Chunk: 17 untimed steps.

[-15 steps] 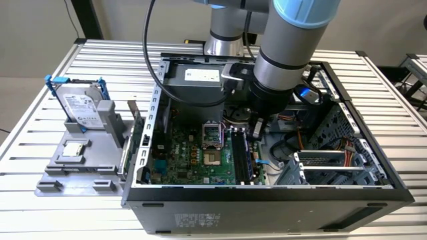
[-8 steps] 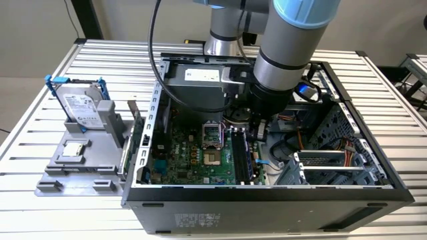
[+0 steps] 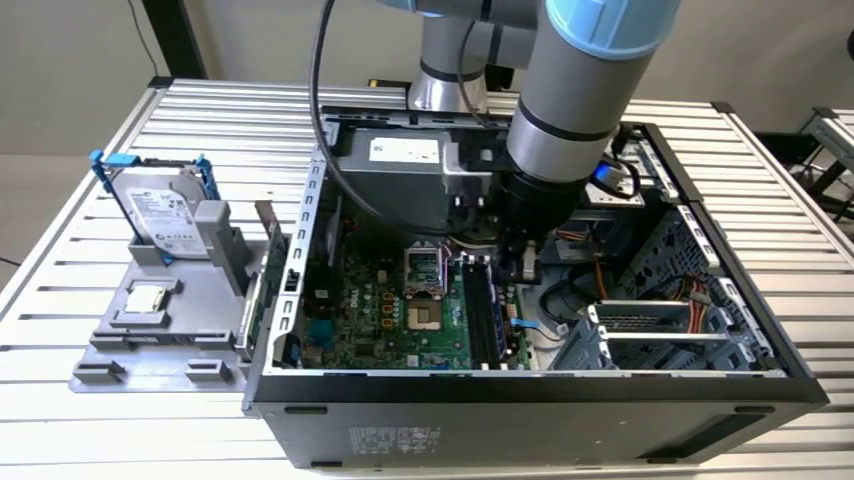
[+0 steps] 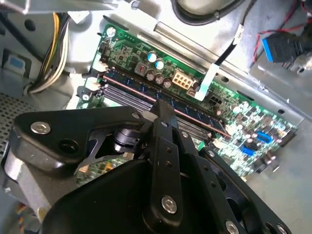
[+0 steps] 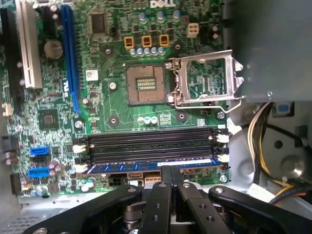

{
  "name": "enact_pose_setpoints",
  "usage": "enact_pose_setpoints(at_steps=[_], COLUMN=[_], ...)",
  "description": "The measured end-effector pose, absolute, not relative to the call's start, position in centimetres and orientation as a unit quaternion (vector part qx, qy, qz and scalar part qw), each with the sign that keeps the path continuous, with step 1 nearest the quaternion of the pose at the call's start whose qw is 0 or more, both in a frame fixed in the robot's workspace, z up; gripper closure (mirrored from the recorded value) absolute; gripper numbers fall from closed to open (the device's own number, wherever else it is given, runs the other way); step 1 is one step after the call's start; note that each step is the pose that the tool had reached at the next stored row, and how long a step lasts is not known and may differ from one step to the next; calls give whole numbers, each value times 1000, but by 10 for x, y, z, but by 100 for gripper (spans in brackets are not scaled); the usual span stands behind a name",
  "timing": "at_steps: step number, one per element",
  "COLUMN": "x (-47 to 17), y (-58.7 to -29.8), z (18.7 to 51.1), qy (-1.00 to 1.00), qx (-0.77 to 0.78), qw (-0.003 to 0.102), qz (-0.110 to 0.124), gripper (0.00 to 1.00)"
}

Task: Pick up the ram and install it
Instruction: 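Press down the ram until it locks into place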

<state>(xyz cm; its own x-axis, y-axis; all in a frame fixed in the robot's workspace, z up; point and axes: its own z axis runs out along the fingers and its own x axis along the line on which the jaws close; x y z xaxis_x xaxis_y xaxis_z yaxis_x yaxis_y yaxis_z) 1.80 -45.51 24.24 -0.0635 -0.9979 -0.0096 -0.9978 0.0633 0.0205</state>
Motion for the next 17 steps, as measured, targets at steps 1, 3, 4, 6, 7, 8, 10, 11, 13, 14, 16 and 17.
enact_pose_setpoints(at_steps=[1, 3, 4, 6, 7, 8, 10, 11, 13, 14, 16, 17], x=[18, 18, 18, 18, 18, 18, 18, 18, 18, 18, 18, 18], y=[-455, -456, -456, -456, -457, -459, -463, -463, -463, -463, -463, -463], z=[242, 242, 242, 242, 242, 241, 240, 238, 234, 232, 229, 227], qy=[-724, -716, -714, -714, -713, -713, -713, -713, -714, -714, -713, -713], qx=[690, 698, 700, 701, 701, 701, 701, 701, 701, 701, 701, 701], qw=[4, 4, 4, 4, 4, 4, 4, 4, 4, 4, 4, 4], qz=[-11, -11, -11, -11, -11, -11, -11, -11, -11, -11, -11, -11], gripper=[100, 100, 100, 100, 100, 100, 100, 100, 100, 100, 100, 100])
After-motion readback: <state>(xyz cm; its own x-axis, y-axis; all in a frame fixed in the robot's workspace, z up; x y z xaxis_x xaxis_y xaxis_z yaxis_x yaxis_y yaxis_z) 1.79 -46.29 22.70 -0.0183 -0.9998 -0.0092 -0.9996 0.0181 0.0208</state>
